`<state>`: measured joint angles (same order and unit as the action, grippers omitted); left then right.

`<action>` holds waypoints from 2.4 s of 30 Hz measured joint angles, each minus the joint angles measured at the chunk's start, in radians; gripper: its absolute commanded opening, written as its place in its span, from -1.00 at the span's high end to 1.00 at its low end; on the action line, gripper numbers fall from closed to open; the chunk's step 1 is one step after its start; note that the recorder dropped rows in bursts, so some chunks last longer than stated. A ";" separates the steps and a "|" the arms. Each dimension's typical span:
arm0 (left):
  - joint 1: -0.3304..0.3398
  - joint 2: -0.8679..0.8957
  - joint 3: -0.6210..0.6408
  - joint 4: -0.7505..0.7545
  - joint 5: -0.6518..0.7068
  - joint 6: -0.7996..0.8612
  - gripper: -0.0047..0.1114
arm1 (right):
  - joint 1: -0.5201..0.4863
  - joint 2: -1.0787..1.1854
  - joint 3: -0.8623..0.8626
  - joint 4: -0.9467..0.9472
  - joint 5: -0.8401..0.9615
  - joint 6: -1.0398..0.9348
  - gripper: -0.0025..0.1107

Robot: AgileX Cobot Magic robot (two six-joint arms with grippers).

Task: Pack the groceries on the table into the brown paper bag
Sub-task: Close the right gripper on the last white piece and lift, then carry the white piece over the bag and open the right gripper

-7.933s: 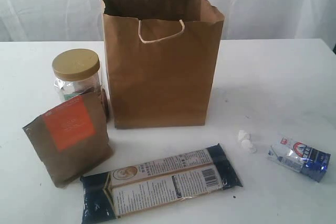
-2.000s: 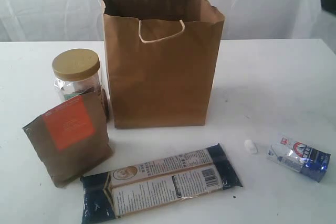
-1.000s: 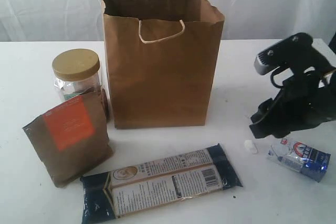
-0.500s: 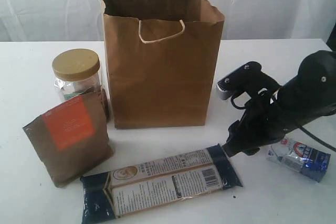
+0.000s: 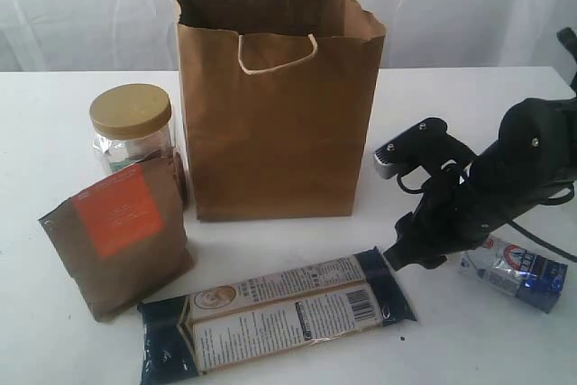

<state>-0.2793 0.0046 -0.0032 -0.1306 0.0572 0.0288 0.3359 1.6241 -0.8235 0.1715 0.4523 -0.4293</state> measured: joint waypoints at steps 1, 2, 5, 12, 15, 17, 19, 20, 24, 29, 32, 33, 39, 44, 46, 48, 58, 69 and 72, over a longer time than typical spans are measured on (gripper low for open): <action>0.000 0.000 0.000 0.000 0.000 0.000 0.92 | -0.007 0.004 -0.005 -0.002 0.000 0.003 0.00; 0.000 0.000 0.000 0.000 0.000 0.000 0.92 | -0.013 0.011 -0.009 -0.004 -0.001 0.005 0.00; 0.000 0.000 0.000 0.000 0.000 0.000 0.92 | -0.027 0.030 -0.026 -0.004 -0.001 0.011 0.00; 0.000 0.000 0.000 0.000 0.000 0.000 0.92 | -0.035 0.097 -0.055 -0.010 0.011 0.016 0.00; 0.000 0.000 0.000 0.000 0.000 0.000 0.92 | -0.035 0.126 -0.059 -0.010 0.015 0.018 0.00; 0.000 0.000 0.000 0.000 0.000 0.000 0.92 | -0.035 0.136 -0.061 -0.012 0.015 0.018 0.00; 0.000 0.000 0.000 0.000 0.000 0.000 0.92 | -0.035 0.148 -0.061 -0.012 0.015 0.018 0.00; 0.000 0.000 0.000 0.000 0.000 0.000 0.92 | -0.035 0.151 -0.061 -0.012 0.015 0.018 0.00; 0.000 0.000 0.000 0.000 0.000 0.000 0.92 | -0.037 0.165 -0.061 -0.019 0.015 0.018 0.00; 0.000 0.000 0.000 0.000 0.000 0.000 0.92 | -0.049 0.179 -0.063 -0.021 0.016 0.018 0.19; 0.000 0.000 0.000 0.000 0.000 0.000 0.92 | -0.051 0.182 -0.063 -0.019 0.016 0.018 0.46; 0.000 0.000 0.000 0.000 0.000 0.000 0.92 | -0.051 0.183 -0.064 -0.017 0.016 0.018 0.53; 0.000 0.000 0.000 0.000 0.000 0.000 0.92 | -0.051 0.183 -0.064 -0.017 0.010 0.018 0.87; 0.000 0.000 0.000 0.000 0.000 0.000 0.92 | -0.052 0.139 -0.062 -0.022 0.010 0.018 0.96; 0.000 0.000 0.000 0.000 0.000 0.000 0.92 | -0.052 0.082 -0.062 -0.022 0.008 0.022 0.96; 0.000 0.000 0.000 0.000 0.000 0.000 0.92 | -0.052 0.014 -0.062 -0.022 0.001 0.030 0.96; 0.000 0.000 0.000 0.000 0.000 0.000 0.92 | -0.052 -0.417 -0.062 -0.023 -0.209 0.064 0.96; 0.000 0.000 0.000 0.000 0.000 0.000 0.92 | 0.014 -0.518 -0.078 -0.023 -0.516 0.113 0.96; 0.000 0.000 0.000 0.000 0.000 0.000 0.92 | 0.069 -0.440 -0.143 -0.039 -0.527 0.115 0.96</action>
<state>-0.2793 0.0046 -0.0032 -0.1306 0.0572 0.0288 0.4048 1.1843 -0.9663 0.1325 -0.0749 -0.3143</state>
